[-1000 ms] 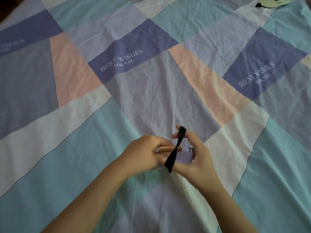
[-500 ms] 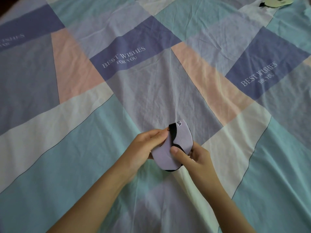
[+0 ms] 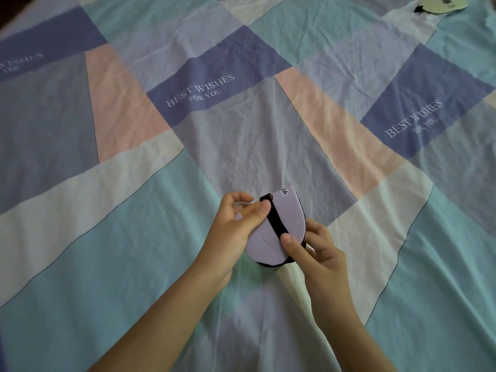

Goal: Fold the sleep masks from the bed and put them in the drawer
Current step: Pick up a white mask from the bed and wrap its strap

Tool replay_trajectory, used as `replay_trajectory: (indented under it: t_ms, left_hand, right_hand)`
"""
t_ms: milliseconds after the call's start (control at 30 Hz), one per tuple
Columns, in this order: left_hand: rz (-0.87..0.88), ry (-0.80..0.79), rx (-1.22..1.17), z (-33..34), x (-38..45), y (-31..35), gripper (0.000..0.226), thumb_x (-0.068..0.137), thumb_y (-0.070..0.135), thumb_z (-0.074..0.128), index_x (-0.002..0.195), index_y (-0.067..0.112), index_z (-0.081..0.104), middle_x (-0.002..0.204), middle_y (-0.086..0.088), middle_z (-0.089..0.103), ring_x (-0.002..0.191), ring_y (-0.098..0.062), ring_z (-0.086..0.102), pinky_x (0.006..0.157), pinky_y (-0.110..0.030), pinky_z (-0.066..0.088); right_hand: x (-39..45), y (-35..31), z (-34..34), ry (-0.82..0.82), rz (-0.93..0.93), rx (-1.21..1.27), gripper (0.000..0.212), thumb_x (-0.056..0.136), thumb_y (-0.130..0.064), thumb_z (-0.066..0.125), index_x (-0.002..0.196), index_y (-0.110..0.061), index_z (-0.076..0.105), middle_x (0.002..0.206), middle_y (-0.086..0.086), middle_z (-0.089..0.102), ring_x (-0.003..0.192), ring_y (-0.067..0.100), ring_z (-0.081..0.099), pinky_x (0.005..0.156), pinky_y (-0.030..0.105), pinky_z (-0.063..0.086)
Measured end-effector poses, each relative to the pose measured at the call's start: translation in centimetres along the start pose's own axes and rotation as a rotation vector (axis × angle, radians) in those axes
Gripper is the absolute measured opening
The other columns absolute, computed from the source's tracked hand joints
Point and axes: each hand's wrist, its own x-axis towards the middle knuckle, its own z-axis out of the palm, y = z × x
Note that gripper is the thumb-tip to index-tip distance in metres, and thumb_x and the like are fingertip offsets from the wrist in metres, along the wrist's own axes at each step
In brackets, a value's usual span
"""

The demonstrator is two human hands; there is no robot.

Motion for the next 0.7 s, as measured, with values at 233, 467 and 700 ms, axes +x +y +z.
replay_trajectory:
  t_ms: [233,467,700]
  left_hand:
    - [0.062,-0.19,0.084,-0.1,-0.5,0.0,0.016,0.086,0.031,0.066,0.102,0.031,0.065,0.095,0.006,0.069,0.085,-0.004,0.067,0.075,-0.02,0.052]
    - [0.062,-0.159,0.212,0.6,-1.5,-0.6,0.009,0.082,0.03,0.069,0.085,0.022,0.072,0.102,0.004,0.065,0.085,0.001,0.064,0.075,-0.014,0.046]
    - [0.053,0.03,0.167,-0.2,-2.0,-1.0,0.021,0.087,0.032,0.066,0.088,0.011,0.069,0.083,-0.004,0.072,0.075,-0.015,0.066,0.073,-0.034,0.051]
  right_hand:
    - [-0.5,-0.7,0.2,-0.042,0.108,0.089,0.039,0.076,-0.042,0.072,0.103,-0.014,0.073,0.101,0.008,0.075,0.092,0.022,0.069,0.075,0.035,0.054]
    - [-0.9,-1.1,-0.2,-0.156,0.228,0.023,0.038,0.071,-0.034,0.07,0.096,-0.005,0.072,0.085,0.01,0.075,0.076,0.019,0.071,0.059,0.021,0.052]
    - [-2.6,-0.9,0.2,-0.033,-0.034,0.02,0.066,0.078,-0.015,0.075,0.134,-0.033,0.045,0.127,-0.008,0.058,0.1,0.019,0.068,0.076,0.032,0.058]
